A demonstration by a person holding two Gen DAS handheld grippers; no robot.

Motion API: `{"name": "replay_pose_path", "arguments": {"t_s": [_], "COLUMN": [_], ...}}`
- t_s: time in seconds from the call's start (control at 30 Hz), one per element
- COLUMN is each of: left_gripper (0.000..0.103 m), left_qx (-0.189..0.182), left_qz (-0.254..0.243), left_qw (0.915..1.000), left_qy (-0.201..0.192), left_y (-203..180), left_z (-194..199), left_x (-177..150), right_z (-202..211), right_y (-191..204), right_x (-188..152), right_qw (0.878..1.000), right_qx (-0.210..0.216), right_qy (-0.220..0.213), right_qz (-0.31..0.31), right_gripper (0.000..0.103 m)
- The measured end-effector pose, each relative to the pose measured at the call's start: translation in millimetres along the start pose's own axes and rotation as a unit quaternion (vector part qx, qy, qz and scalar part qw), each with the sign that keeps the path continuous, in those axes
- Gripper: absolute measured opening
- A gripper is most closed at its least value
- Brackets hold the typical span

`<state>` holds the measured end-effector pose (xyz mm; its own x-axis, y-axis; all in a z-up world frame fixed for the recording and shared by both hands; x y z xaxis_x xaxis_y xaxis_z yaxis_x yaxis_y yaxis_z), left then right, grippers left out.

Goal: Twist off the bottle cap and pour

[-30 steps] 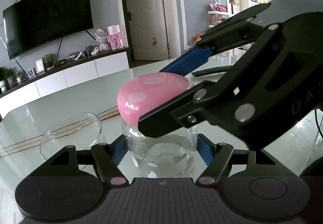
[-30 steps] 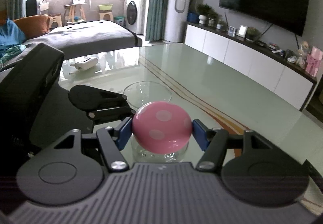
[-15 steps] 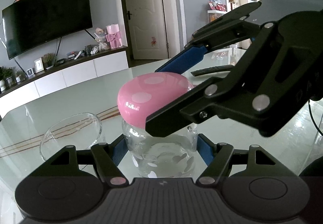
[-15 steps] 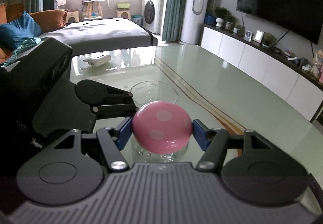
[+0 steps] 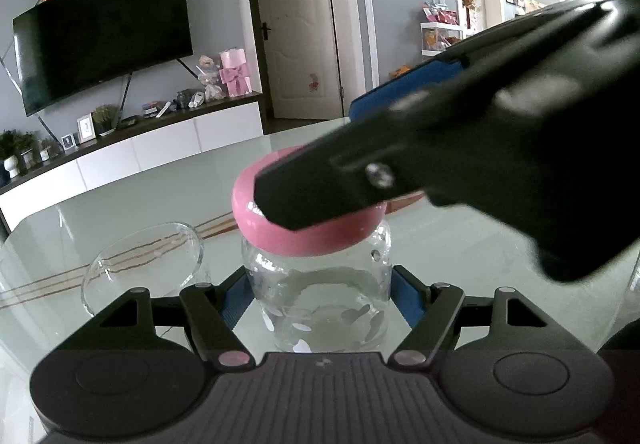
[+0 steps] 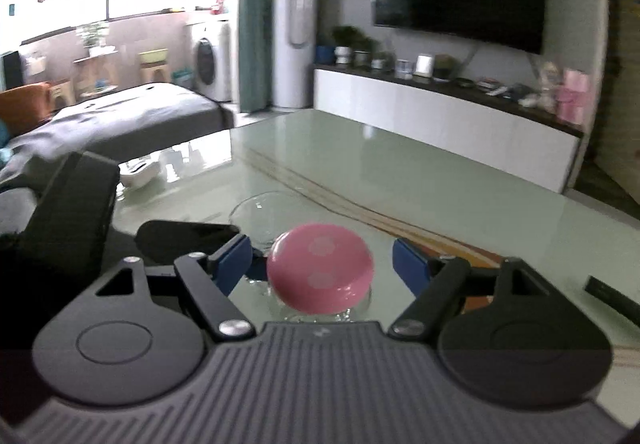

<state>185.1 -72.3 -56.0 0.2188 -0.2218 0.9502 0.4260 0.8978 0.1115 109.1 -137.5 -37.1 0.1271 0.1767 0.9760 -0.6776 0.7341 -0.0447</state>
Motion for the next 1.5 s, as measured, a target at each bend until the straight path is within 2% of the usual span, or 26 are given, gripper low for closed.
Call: {"name": "replay_pose_path", "arguments": {"t_s": [0.1, 0.3, 0.47, 0.57, 0.83, 1.17, 1.5], "left_gripper": [0.076, 0.076, 0.076, 0.076, 0.076, 0.076, 0.076], "left_qx": [0.002, 0.003, 0.003, 0.007, 0.004, 0.002, 0.002], "left_qz": [0.001, 0.002, 0.003, 0.0, 0.0, -0.002, -0.005], "left_qw": [1.0, 1.0, 1.0, 1.0, 1.0, 1.0, 1.0], "left_qy": [0.0, 0.0, 0.0, -0.002, -0.003, -0.003, -0.002], "left_y": [2, 10, 14, -8, 3, 4, -3], "left_z": [-7, -28, -47, -17, -19, -9, -3], "left_x": [2, 9, 12, -19, -19, -27, -30], "right_z": [-5, -13, -16, -15, -13, -7, -6], "right_y": [2, 2, 5, 4, -3, -7, -12], "right_x": [-2, -9, -10, -10, -9, -3, 1], "right_qw": [1.0, 0.999, 0.999, 1.0, 0.998, 0.989, 0.982], "right_qx": [-0.015, -0.032, -0.028, -0.014, 0.049, 0.139, 0.178], "right_qy": [0.006, 0.019, 0.024, 0.025, 0.023, 0.026, 0.023], "right_qz": [-0.006, -0.017, -0.01, -0.009, 0.009, 0.04, 0.05], "right_gripper": [0.078, 0.069, 0.065, 0.064, 0.064, 0.064, 0.064]}}
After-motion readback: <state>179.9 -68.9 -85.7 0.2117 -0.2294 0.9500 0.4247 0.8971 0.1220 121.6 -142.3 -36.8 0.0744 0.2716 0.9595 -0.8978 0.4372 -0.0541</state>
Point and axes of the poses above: each gripper's, at about its wrist camera, not at the fingertips, and z roughly against the way its jaws point, y to its left, x to its top, the point moved 8 cm from there along -z, roughly the way its jaws point, and after that the axes turned 13 degrees about -y, right-handed, at the moved point
